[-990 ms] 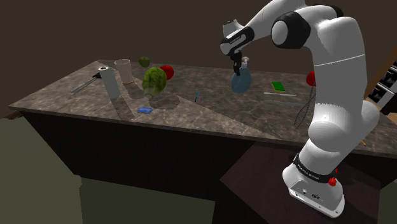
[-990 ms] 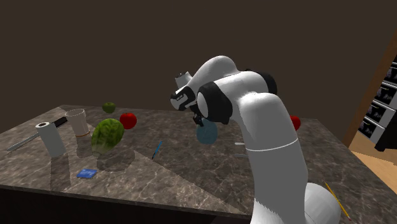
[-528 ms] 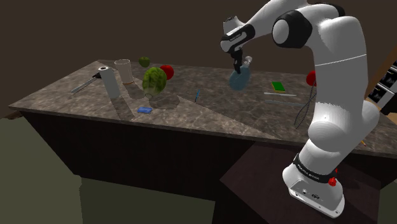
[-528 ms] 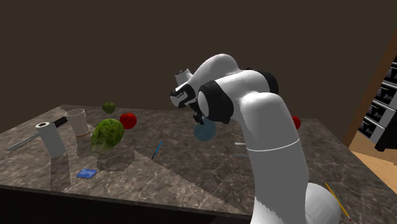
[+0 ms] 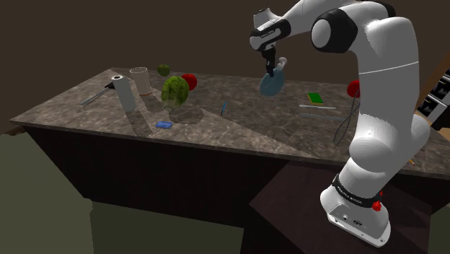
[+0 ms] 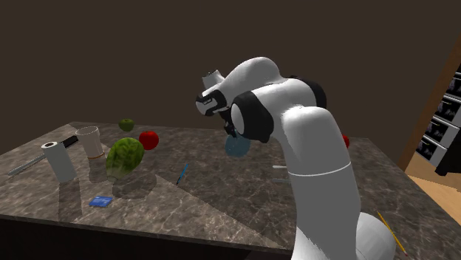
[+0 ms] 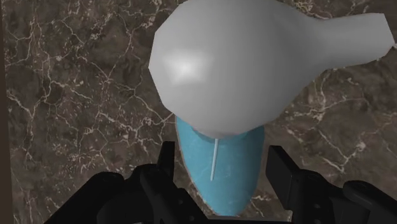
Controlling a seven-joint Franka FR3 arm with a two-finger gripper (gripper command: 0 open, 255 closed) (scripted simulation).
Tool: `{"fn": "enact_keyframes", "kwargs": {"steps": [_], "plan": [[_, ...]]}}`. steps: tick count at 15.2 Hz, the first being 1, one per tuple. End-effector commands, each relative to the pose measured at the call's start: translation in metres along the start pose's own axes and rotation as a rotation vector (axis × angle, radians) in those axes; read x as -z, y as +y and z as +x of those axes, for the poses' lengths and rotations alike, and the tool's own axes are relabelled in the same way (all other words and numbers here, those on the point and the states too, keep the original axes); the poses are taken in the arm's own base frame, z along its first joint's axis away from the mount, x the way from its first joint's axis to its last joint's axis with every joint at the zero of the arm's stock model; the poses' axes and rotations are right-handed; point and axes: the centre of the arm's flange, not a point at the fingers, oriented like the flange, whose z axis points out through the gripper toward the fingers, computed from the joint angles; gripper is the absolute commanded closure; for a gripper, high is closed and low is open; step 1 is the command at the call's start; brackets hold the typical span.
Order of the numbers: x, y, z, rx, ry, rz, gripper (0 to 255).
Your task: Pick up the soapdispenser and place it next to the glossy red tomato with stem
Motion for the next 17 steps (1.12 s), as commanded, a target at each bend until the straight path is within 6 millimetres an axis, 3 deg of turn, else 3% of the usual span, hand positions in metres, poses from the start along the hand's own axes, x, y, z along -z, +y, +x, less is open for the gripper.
{"fn": "enact_keyframes", "kwargs": {"steps": [1, 17], "plan": [[0.01, 0.003, -0.005, 0.0, 0.0, 0.0, 255], [0.088, 0.027, -0.028, 0.0, 0.0, 0.0, 255]]}}
